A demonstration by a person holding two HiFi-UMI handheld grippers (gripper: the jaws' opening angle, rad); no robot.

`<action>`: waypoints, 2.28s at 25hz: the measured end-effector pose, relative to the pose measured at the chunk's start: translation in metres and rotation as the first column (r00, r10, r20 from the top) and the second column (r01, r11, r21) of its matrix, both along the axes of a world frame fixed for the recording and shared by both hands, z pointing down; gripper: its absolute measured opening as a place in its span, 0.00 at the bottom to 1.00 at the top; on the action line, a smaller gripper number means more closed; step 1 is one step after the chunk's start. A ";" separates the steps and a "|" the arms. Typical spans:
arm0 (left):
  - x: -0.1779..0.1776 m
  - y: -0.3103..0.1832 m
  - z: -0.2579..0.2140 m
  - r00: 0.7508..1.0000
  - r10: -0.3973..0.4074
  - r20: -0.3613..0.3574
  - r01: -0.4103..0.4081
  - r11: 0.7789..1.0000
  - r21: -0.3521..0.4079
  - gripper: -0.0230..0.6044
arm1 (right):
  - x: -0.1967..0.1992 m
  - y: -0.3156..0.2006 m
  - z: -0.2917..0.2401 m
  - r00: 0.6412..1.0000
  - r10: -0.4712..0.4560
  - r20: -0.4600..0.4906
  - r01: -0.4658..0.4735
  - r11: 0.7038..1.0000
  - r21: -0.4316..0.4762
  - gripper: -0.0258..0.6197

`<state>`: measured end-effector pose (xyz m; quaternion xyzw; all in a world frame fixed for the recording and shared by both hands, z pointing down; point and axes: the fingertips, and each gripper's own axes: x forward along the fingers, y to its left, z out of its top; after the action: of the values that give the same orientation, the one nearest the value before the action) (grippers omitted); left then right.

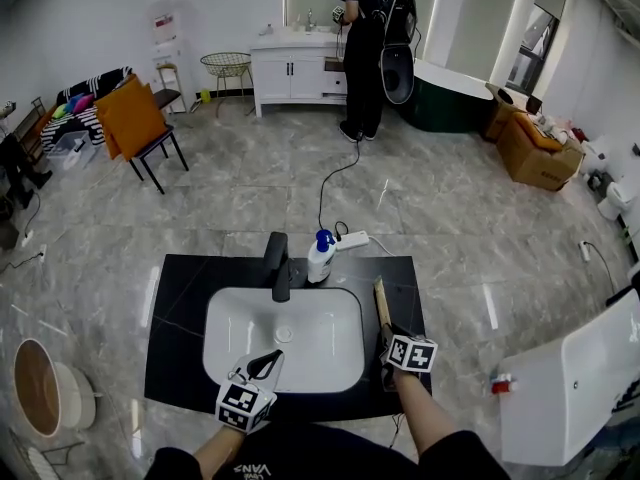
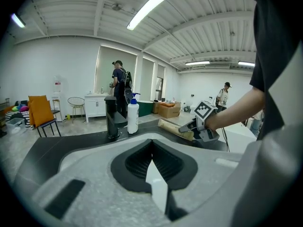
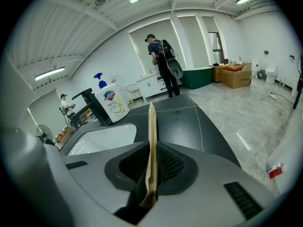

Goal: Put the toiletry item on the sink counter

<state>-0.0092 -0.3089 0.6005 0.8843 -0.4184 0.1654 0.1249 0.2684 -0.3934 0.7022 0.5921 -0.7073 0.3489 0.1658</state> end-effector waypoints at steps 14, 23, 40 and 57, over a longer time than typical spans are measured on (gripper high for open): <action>0.002 0.006 0.005 1.000 -0.003 0.004 0.003 1.000 -0.012 0.05 | 0.011 -0.004 0.005 0.998 0.019 -0.060 -0.020 1.000 -0.018 0.16; 0.002 0.013 0.000 1.000 -0.016 0.009 0.016 1.000 0.004 0.05 | 0.020 0.005 0.002 0.997 0.039 -0.072 -0.041 0.999 -0.024 0.22; 0.014 0.039 -0.012 0.999 -0.041 -0.019 0.041 0.999 0.030 0.05 | 0.007 0.048 -0.058 0.995 0.055 0.078 -0.065 0.989 0.133 0.15; 0.020 0.109 -0.029 0.995 -0.089 -0.053 0.092 0.994 0.055 0.05 | -0.040 0.152 -0.119 0.976 -0.116 0.184 0.055 0.951 0.304 0.04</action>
<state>0.0111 -0.1994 0.5716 0.8716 -0.4591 0.1251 0.1174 0.2281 -0.2415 0.5828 0.5409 -0.7897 0.2888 0.0181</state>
